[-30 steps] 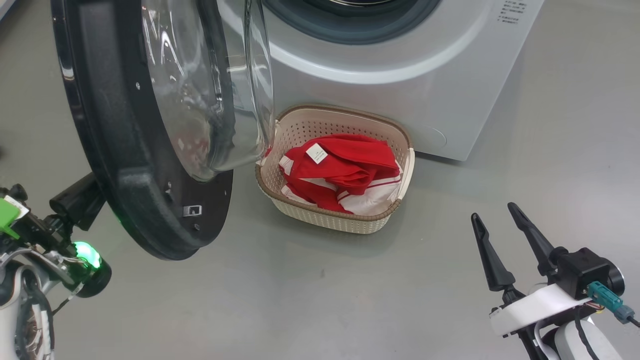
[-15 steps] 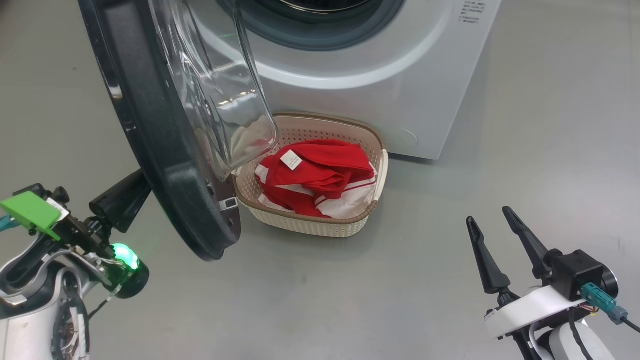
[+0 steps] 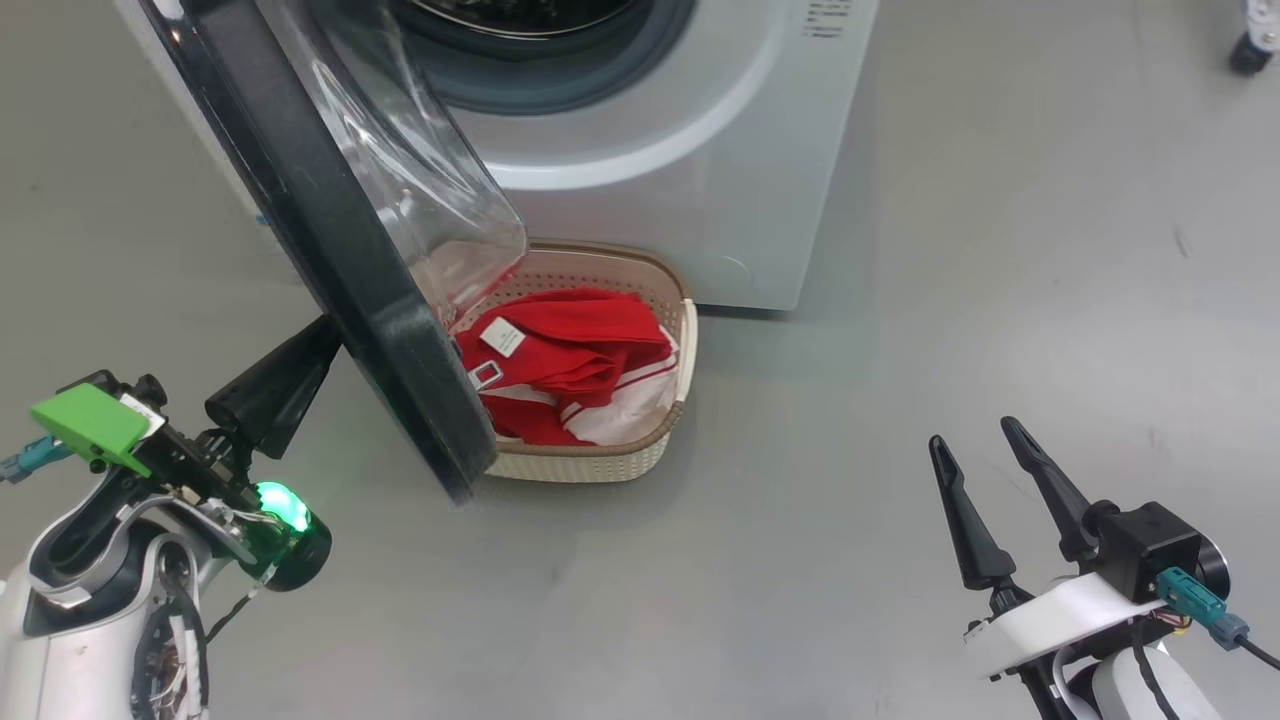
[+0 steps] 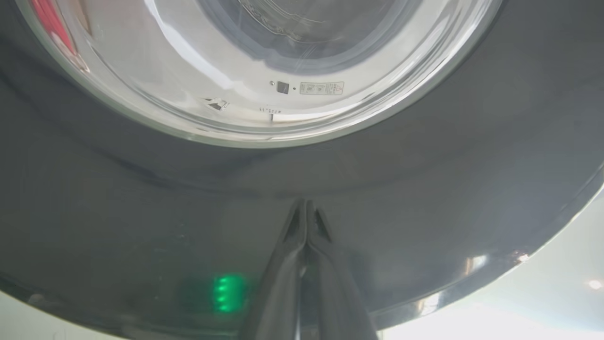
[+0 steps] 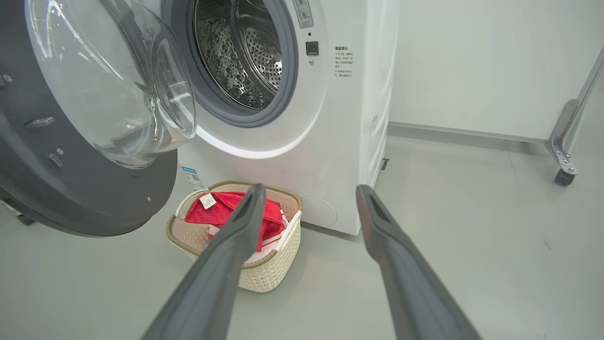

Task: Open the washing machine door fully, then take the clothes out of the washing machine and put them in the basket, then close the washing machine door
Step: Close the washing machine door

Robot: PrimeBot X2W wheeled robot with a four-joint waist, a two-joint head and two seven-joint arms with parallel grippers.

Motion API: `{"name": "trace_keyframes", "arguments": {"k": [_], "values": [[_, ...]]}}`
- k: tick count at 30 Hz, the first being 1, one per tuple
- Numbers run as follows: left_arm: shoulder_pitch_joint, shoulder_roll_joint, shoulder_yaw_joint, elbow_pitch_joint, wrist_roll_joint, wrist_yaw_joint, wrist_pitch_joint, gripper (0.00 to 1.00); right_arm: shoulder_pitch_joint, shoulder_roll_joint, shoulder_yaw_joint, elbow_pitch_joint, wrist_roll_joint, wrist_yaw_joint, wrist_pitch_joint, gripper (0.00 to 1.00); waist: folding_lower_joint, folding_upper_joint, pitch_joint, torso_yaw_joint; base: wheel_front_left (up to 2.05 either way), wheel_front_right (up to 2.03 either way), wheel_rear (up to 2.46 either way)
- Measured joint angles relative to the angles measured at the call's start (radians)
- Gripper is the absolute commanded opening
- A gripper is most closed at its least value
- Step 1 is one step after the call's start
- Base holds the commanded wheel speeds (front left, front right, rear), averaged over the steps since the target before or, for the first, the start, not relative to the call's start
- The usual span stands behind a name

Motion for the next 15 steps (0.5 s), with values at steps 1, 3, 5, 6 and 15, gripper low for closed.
{"name": "trace_keyframes", "arguments": {"k": [1,3,5,6,15], "values": [[0.0,0.0,-0.003,0.0,0.0,0.0,-0.006,0.0,0.0,0.002,-0.002,0.001,0.0,0.0,0.0,1.0,0.0,0.0,0.0,-0.01,0.0,0.0,0.0],[0.0,-0.001,-0.004,0.0,-0.009,0.0,-0.016,0.0,0.0,0.006,-0.006,0.002,0.0,0.0,0.0,1.0,0.0,0.0,-0.001,-0.03,0.0,0.0,0.0],[0.0,-0.006,-0.001,0.003,-0.034,0.0,-0.03,0.0,0.0,0.01,-0.012,0.003,0.0,0.0,0.0,1.0,0.0,0.0,-0.002,-0.051,0.0,0.0,0.0],[0.0,-0.01,0.002,0.005,-0.048,0.0,-0.038,0.0,0.0,0.011,-0.015,0.005,0.0,0.0,0.0,1.0,0.0,0.0,-0.003,-0.062,0.0,0.0,0.0],[-0.003,-0.033,0.02,0.019,-0.067,0.0,-0.118,0.0,0.0,0.022,-0.023,0.01,0.0,0.0,0.0,1.0,0.0,0.0,-0.002,-0.155,0.0,0.0,0.0]]}}
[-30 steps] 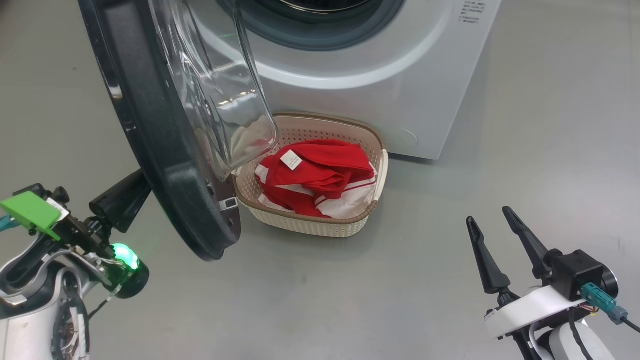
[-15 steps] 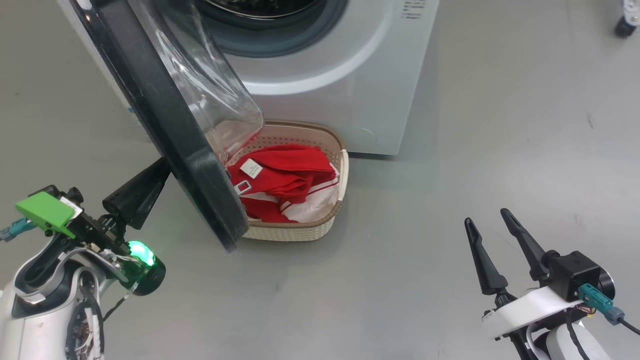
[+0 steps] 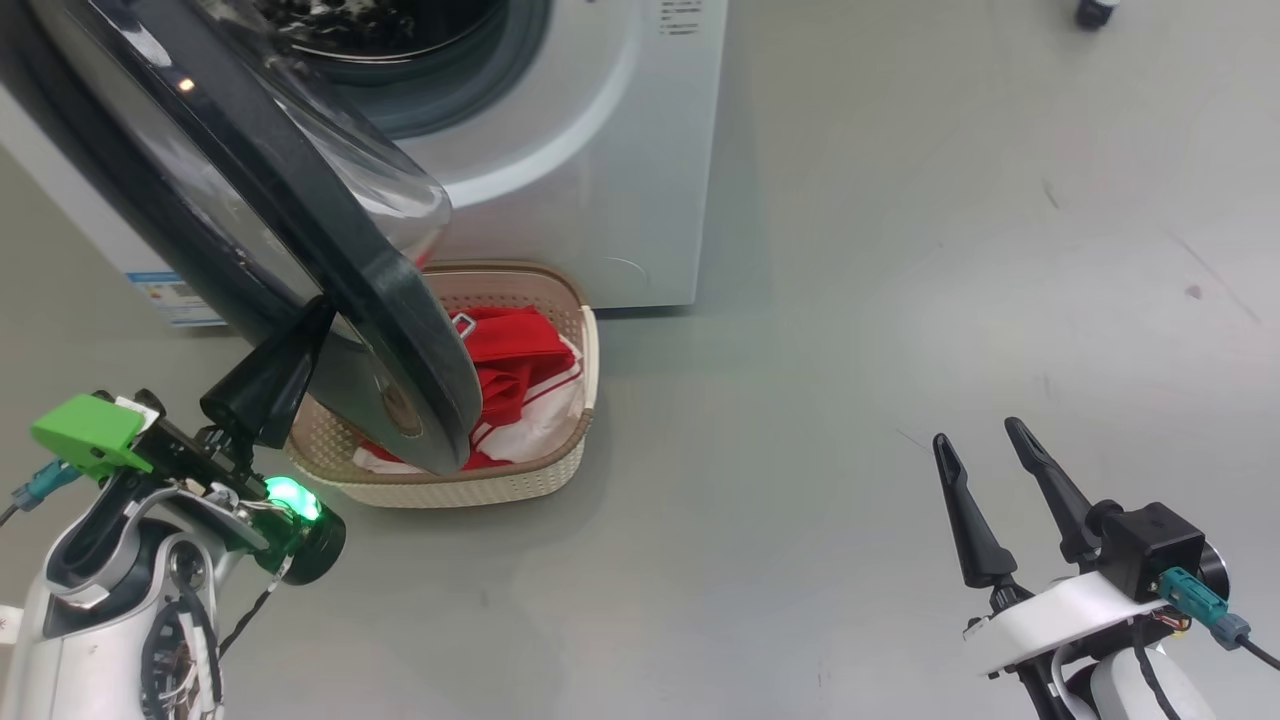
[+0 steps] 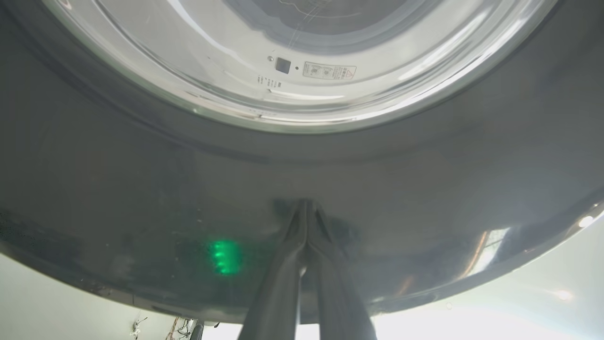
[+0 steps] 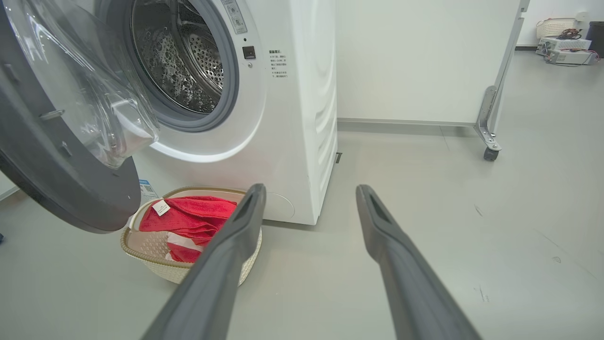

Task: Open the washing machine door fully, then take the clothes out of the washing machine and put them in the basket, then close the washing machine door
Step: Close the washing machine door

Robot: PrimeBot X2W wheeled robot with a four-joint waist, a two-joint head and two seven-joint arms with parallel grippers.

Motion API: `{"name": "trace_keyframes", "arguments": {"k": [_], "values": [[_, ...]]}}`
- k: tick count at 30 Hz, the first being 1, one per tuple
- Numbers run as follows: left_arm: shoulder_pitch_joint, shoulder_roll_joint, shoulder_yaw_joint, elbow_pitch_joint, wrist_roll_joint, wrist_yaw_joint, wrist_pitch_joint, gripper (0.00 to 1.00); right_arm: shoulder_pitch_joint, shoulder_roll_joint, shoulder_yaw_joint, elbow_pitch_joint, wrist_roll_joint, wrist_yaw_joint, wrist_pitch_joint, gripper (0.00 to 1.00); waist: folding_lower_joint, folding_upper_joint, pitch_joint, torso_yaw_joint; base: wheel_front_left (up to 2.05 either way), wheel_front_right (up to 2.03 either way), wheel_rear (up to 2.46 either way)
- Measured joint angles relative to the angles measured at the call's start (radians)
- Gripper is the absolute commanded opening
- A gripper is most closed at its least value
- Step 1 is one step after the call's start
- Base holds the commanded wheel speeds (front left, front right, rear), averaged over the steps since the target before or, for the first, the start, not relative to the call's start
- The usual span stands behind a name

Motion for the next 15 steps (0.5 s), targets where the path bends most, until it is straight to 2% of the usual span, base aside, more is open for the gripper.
{"name": "trace_keyframes", "arguments": {"k": [15], "values": [[-0.047,-0.025,0.032,0.051,-0.046,0.0,-0.114,0.0,-0.006,0.019,-0.005,0.007,0.0,0.0,0.0,1.0,0.0,0.0,0.014,-0.132,0.0,0.0,0.0]]}}
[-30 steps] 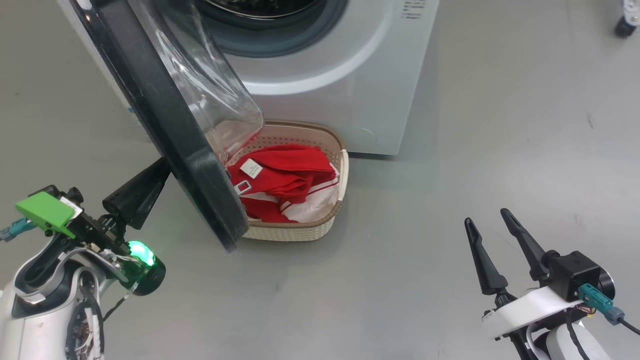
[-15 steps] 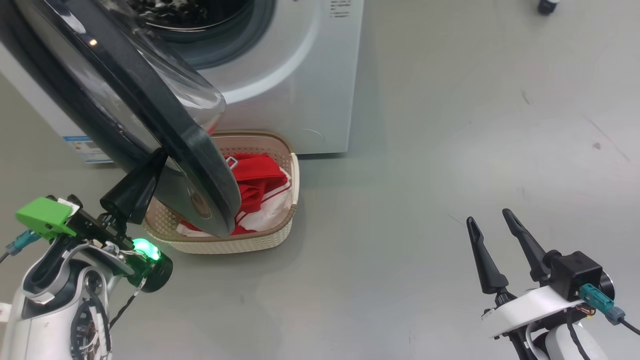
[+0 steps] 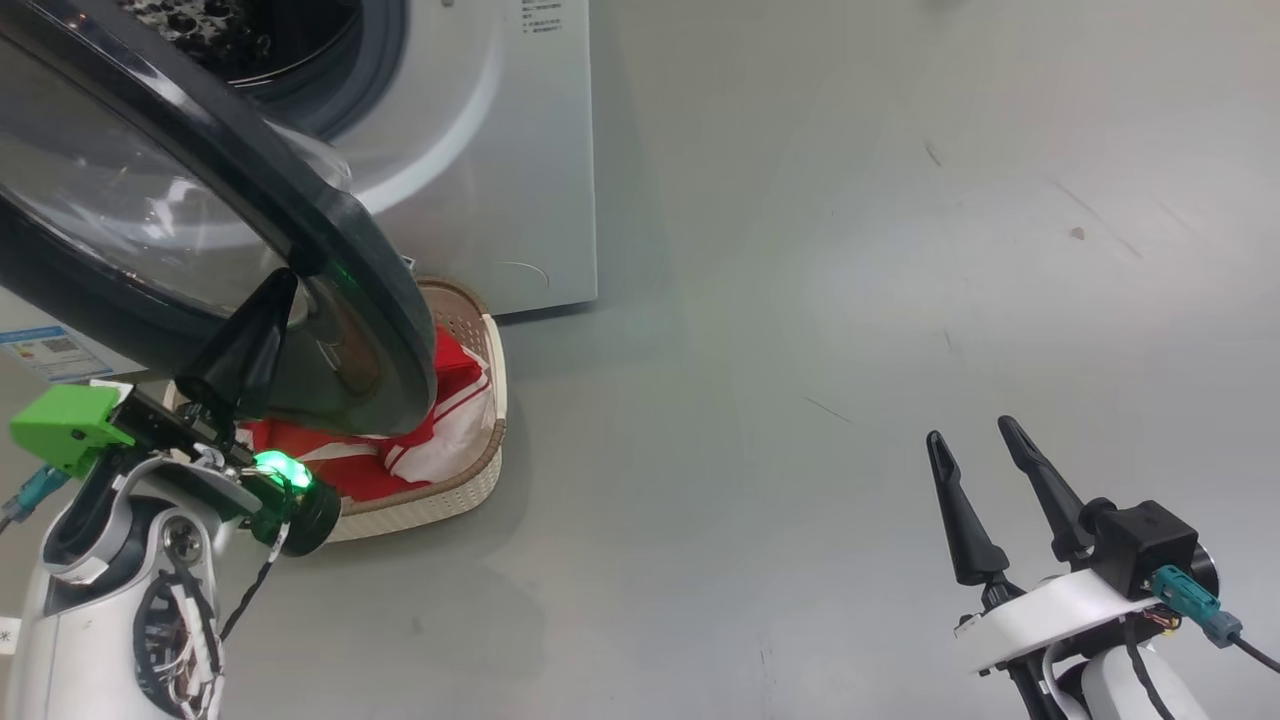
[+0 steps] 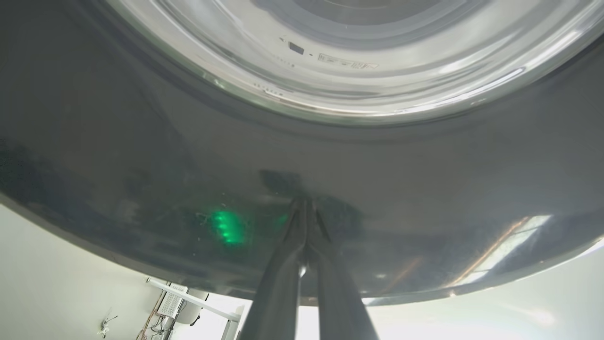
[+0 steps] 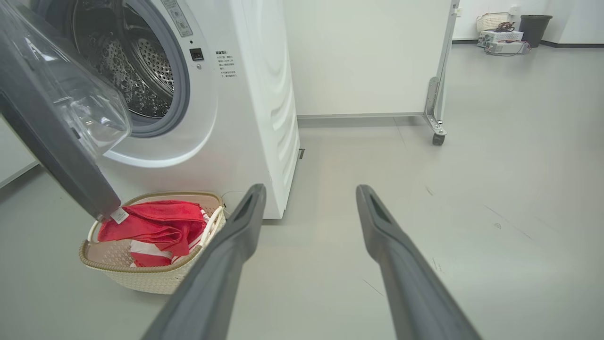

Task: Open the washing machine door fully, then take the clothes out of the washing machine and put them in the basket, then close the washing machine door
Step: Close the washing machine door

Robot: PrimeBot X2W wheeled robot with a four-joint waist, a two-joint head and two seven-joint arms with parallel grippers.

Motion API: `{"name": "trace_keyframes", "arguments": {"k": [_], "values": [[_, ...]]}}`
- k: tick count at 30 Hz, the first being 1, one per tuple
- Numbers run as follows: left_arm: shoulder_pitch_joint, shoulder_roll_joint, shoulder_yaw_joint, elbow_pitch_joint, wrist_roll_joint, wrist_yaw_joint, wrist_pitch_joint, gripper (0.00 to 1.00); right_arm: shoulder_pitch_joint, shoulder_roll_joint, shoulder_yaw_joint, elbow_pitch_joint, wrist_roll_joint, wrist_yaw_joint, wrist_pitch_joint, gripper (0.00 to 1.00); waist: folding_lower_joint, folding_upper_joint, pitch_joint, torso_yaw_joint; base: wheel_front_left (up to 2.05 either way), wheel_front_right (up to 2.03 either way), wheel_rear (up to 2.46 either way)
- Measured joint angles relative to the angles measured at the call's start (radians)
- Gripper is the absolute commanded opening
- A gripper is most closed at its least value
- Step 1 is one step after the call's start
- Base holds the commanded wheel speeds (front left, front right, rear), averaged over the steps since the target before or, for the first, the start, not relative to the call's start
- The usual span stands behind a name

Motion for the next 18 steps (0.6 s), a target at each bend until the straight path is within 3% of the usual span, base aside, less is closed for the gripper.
{"name": "trace_keyframes", "arguments": {"k": [18], "values": [[-0.106,-0.009,0.074,0.056,-0.007,-0.019,-0.158,0.0,-0.012,0.021,-0.007,0.005,0.001,0.0,0.0,1.0,0.0,0.0,0.027,-0.154,0.0,0.0,0.0]]}}
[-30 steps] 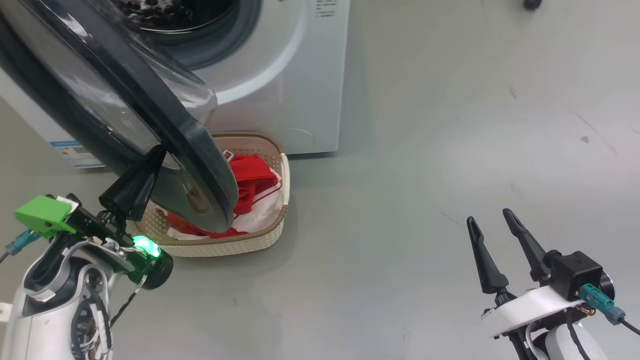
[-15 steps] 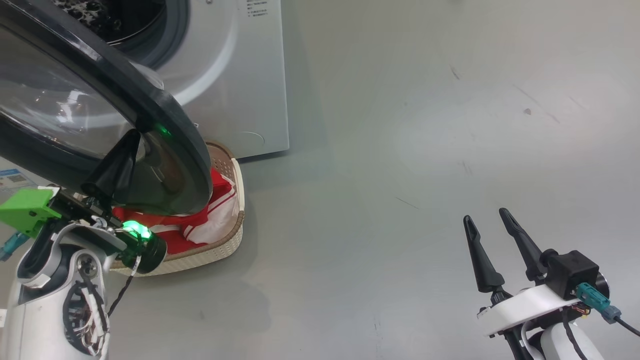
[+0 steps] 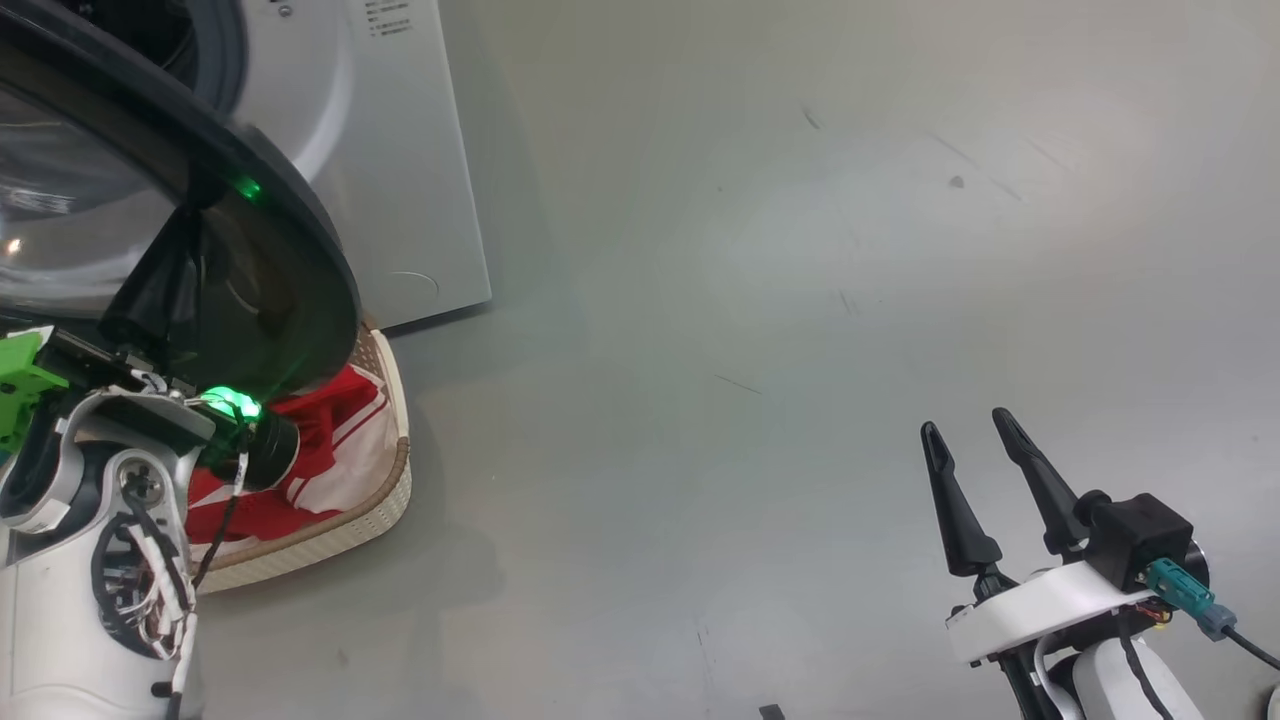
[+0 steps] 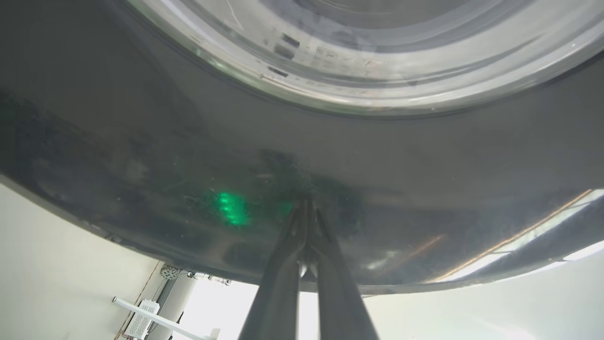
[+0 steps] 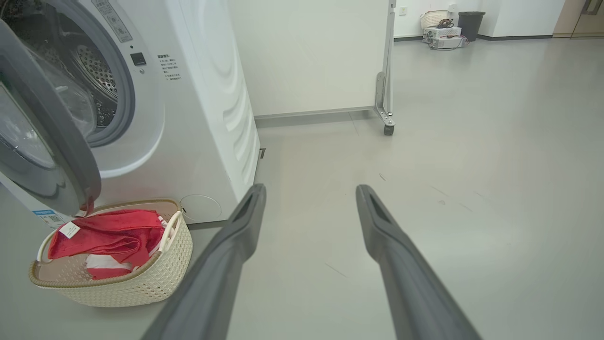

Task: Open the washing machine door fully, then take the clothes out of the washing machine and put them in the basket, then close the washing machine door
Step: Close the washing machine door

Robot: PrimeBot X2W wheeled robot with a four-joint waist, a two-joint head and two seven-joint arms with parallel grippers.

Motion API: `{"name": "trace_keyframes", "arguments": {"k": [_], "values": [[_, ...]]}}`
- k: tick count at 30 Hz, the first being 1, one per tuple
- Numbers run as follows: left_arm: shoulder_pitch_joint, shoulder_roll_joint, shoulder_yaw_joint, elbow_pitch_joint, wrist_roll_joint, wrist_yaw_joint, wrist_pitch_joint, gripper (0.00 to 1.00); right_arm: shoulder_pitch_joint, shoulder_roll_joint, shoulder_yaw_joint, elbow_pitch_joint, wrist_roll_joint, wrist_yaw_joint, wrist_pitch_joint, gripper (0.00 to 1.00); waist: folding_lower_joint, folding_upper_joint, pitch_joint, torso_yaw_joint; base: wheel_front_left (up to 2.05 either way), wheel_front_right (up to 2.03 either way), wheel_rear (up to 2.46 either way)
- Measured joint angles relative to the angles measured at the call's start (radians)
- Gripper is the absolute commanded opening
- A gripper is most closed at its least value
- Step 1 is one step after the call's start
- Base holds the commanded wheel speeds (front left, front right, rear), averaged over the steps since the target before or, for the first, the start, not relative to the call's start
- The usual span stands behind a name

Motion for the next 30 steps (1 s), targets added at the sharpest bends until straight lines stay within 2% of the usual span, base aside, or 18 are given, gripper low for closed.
{"name": "trace_keyframes", "arguments": {"k": [7,13,21,30], "values": [[-0.034,-0.003,0.007,0.029,-0.004,-0.009,-0.037,0.0,-0.002,0.009,-0.017,0.004,0.002,0.0,0.0,1.0,0.0,0.0,0.012,-0.049,0.0,0.0,0.0],[-0.058,-0.012,-0.022,0.053,-0.003,-0.016,-0.036,0.0,-0.002,0.012,-0.04,0.002,0.005,0.0,0.0,1.0,0.0,0.0,0.023,-0.057,0.0,0.0,0.0],[-0.061,-0.016,-0.063,0.095,-0.006,-0.04,-0.007,0.0,-0.002,0.011,-0.072,-0.021,0.005,0.0,0.0,1.0,0.0,0.0,0.018,-0.017,0.0,0.0,0.0],[-0.008,-0.019,-0.169,0.131,0.02,-0.086,0.052,0.0,-0.002,-0.002,-0.084,-0.03,-0.004,0.0,0.0,1.0,0.0,0.0,-0.008,0.059,0.0,0.0,0.0]]}}
